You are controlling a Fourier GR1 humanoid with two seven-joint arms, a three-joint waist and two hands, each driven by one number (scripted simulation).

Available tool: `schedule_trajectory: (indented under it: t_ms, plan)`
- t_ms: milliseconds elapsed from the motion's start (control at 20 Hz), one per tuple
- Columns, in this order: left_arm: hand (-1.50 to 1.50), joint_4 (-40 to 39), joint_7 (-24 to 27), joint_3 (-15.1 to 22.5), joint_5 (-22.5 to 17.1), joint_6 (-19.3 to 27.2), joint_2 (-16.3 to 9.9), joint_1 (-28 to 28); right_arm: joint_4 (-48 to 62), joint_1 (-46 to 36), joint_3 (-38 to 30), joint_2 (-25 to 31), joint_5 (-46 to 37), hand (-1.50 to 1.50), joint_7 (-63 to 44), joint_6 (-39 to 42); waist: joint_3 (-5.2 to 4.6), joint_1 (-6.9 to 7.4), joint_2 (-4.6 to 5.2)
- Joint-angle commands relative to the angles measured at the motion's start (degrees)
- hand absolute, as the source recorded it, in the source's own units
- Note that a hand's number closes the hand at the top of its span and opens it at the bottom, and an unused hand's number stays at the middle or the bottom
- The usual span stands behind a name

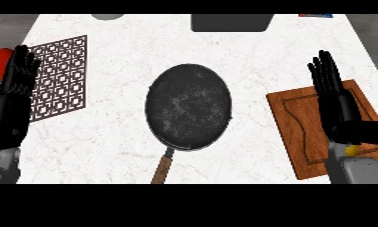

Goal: Pick the lemon from the cutting board and place it in the pan

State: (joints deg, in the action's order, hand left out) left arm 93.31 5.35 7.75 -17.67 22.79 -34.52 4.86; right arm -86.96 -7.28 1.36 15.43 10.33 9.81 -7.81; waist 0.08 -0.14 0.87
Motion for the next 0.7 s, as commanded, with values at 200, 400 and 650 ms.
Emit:
schedule_trajectory:
  t_ms: [200, 400, 650]
  plan:
    - [0.0, -10.5, -10.0, 0.7, 1.1, -1.7, -3.7, -3.3, -3.6, -3.7, 1.8, 8.3, 12.7, -1.5, 0.8, 25.8, 0.05, 0.04, -0.3]
    - [0.0, -10.8, -10.9, 1.2, 0.9, -0.9, -3.1, -6.0, -3.1, -1.8, -5.3, 24.3, -10.8, 1.5, 4.8, 13.0, -1.6, -3.8, -0.32]
    - [0.0, -14.1, -15.6, 2.2, 0.5, -3.6, -2.9, -3.5, 11.1, 7.3, -19.9, 10.9, 17.8, -1.5, 17.9, 24.3, 0.13, -1.16, -0.64]
